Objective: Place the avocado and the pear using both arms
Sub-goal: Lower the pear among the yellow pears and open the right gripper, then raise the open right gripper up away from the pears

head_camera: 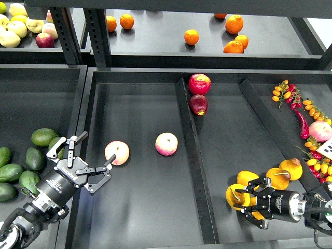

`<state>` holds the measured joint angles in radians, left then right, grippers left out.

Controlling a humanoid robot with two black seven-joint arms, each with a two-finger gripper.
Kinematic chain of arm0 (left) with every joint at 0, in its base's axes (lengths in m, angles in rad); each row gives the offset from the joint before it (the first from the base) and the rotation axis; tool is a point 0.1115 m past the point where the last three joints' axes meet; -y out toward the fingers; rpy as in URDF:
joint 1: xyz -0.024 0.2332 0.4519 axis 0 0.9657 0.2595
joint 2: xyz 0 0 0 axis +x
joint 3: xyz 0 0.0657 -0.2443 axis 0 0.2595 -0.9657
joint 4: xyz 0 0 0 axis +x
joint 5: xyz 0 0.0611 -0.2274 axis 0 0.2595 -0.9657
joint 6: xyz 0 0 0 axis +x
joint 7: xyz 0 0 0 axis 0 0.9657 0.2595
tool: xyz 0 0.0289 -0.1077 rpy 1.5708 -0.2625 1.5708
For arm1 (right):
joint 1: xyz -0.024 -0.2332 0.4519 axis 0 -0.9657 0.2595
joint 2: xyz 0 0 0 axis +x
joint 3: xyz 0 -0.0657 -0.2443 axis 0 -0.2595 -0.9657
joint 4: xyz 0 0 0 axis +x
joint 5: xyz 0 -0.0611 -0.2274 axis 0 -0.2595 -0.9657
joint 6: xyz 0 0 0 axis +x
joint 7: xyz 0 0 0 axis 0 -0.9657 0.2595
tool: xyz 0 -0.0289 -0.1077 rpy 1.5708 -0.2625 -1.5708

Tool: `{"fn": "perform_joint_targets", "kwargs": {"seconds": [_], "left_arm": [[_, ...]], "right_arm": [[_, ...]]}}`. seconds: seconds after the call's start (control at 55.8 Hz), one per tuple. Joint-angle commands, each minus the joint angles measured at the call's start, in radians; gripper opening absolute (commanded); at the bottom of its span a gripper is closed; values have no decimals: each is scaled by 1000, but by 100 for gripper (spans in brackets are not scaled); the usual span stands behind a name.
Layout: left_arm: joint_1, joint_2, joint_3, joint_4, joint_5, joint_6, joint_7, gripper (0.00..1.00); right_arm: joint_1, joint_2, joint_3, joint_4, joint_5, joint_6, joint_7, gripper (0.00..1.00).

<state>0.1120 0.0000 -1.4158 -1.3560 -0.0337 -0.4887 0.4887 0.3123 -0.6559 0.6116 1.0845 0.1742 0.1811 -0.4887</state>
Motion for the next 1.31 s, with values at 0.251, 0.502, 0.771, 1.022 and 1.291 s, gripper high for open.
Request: {"fn": "perform_joint_targets", "kwargs": {"seconds": [0.251, 0.502, 0.771, 1.022, 1.291], "left_arm": [[0, 0, 0, 0, 0, 0, 0, 99], [0, 0, 3, 0, 0, 0, 0, 99], [0, 0, 1, 0, 0, 0, 0, 99], [2, 0, 3, -2, 0, 0, 0, 99], [2, 0, 3, -2, 0, 0, 0, 99]], "right_arm": [[1, 15, -1, -24, -13, 0, 0, 46], [4, 15, -1, -24, -13, -2, 0, 56], [7, 15, -1, -17, -13, -3, 0, 63], [14, -2, 80, 12, -10, -6, 0, 71], [14, -1, 209, 37, -9, -14, 0, 75]]}}
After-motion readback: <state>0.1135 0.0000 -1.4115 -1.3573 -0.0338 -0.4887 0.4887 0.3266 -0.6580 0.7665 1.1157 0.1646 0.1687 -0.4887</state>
